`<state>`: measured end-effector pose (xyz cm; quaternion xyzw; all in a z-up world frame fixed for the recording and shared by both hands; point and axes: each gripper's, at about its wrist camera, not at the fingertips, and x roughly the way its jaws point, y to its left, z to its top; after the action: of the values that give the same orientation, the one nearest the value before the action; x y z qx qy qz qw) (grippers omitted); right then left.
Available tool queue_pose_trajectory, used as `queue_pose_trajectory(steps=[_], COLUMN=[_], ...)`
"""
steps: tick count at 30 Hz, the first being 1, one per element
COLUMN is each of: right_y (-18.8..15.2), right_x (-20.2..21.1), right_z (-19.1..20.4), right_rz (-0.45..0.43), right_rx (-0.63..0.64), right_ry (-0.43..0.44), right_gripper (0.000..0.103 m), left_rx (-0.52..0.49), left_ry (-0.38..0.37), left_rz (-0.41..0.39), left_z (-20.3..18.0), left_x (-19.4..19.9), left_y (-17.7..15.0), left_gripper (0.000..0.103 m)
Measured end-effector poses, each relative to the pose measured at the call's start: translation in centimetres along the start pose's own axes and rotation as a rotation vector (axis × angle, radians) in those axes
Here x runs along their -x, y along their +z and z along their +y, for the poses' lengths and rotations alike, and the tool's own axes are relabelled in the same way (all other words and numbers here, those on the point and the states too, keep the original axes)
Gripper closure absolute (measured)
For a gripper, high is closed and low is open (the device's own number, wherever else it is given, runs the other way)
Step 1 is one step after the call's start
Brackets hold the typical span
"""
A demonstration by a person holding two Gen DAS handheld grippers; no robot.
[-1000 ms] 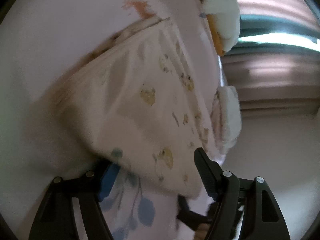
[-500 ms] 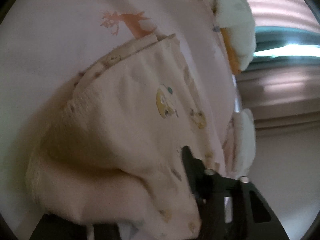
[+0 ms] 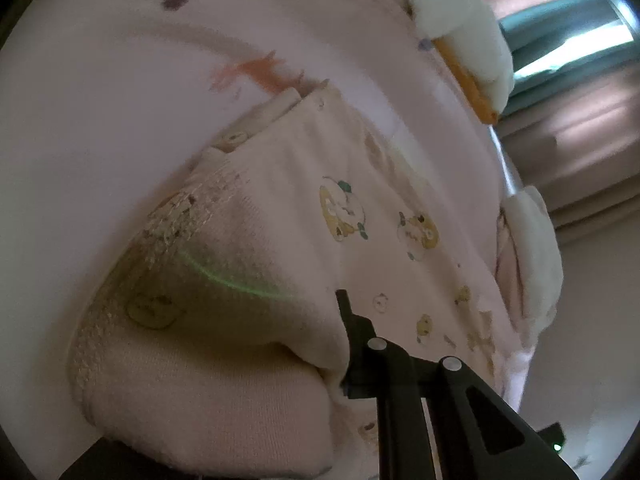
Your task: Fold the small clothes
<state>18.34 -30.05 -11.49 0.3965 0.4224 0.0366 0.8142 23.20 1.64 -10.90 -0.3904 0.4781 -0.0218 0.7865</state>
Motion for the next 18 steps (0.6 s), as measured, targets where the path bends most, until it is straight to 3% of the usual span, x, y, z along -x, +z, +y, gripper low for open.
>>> queue_pose_trajectory(steps=[4, 13, 18], right_y=[-1.1, -8.0, -11.7], right_x=[1.5, 7.8, 11.0], right_z=[-0.5, -2.3, -1.6], right_rz=[0.039, 0.106, 0.109], right_rx=[-0.022, -0.013, 0.102], right_ry=[0.006, 0.04, -0.021], right_gripper=[0.092, 0.09, 0.089], left_rx=[-0.006, -0.07, -0.15], left_ry=[-0.007, -0.032, 0.01], left_rz=[0.014, 0.028, -0.001], left_z=[1.3, 5.0, 5.2], left_x=[2.2, 9.9, 12.2], left_y=[-1.7, -8.7, -11.4], left_gripper=[0.088, 0.089, 0.089])
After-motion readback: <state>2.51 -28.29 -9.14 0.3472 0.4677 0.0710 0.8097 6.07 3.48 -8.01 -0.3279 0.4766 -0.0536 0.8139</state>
